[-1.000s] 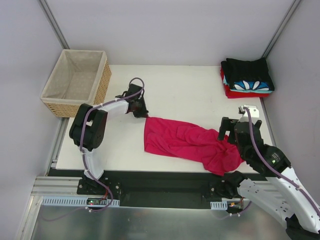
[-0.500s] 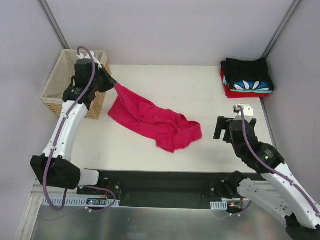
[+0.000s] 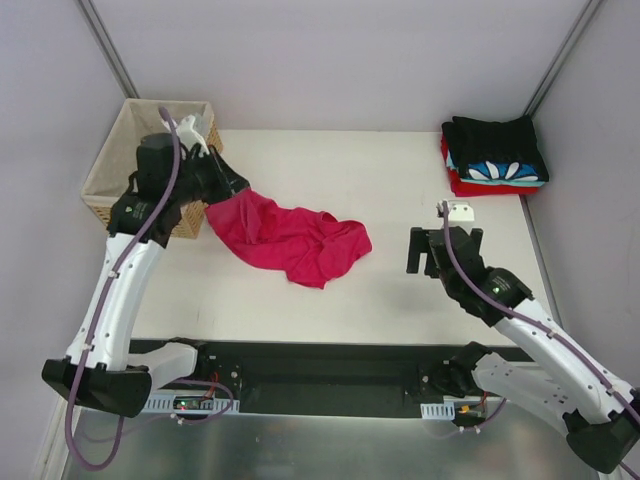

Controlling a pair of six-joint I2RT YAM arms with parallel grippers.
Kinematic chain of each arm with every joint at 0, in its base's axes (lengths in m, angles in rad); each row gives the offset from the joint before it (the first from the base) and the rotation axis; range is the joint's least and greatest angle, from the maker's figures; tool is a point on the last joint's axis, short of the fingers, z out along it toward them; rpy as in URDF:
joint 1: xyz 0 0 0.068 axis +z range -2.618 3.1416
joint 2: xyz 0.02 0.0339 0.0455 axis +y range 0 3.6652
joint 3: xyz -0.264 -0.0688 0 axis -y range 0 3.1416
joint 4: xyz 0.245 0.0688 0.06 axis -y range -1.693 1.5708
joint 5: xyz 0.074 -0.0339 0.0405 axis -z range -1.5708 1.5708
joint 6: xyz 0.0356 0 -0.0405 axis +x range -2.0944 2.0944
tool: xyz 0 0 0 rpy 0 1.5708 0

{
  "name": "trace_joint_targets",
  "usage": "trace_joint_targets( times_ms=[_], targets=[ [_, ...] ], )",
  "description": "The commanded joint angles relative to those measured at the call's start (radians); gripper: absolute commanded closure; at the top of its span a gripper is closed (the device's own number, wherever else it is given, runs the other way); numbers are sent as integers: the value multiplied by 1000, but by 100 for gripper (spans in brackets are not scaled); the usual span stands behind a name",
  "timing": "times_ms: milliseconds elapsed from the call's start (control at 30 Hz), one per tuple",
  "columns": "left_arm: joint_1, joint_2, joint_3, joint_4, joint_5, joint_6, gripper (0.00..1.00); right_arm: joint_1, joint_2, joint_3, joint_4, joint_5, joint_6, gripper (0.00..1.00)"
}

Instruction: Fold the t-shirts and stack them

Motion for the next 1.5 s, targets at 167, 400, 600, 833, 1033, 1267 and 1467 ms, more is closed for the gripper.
trace_joint_targets(
  times_ms=[167,400,600,833,1033,1267,1467],
  targets=[
    [-3,34,503,30,322,-32,100,-4,39,-36,162,-69,30,3],
    [-3,-61,336,31,294,-39,100,-4,42,-48,168,-68,24,4],
    [-3,-142,114,31,234,-8,100,-3,53,-50,170,-88,16,3],
    [-3,-151,44,31,180,-3,100,-4,257,-47,293,-333,24,3],
    [-3,-165,47,27,169,4,100,-3,496,51,408,-454,18,3],
    [-3,-159,29,23,165,9,100,16,729,260,428,-503,-7,1],
    [-3,-158,37,19,154,21,100,29,838,370,421,-549,-1,6]
  ],
)
